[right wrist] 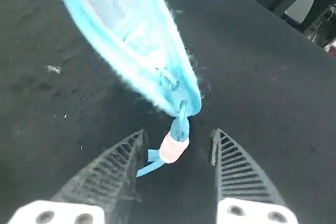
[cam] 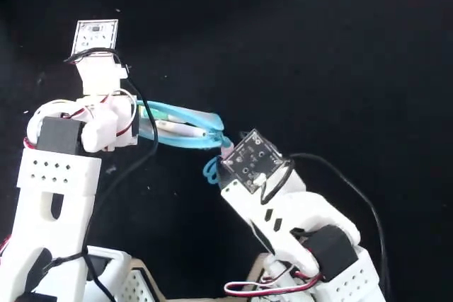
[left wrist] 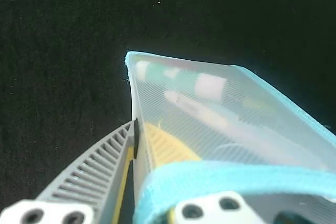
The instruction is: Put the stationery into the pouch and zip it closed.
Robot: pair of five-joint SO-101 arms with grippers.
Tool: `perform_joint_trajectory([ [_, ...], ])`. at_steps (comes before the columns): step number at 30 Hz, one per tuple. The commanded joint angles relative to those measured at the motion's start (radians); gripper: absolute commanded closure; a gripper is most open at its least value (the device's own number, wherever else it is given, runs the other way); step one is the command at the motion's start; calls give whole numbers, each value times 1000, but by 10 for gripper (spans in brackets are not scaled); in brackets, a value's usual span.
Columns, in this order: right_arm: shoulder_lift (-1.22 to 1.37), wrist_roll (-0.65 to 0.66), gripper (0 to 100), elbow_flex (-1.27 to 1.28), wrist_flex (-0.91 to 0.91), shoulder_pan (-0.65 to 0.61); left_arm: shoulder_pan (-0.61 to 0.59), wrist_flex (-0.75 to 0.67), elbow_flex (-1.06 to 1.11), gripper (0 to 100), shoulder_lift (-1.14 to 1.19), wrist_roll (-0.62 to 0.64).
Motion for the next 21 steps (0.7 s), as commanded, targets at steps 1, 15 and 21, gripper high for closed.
perform_joint_trajectory([
  [1, 91, 12, 798, -51, -18, -8, 18, -17, 53, 970, 12, -9],
  [15, 372, 6, 797, -101, -140, 133, 18, -17, 53, 970, 12, -9],
  [21, 367, 6, 800, -10, -302, 149, 18, -17, 53, 970, 12, -9],
])
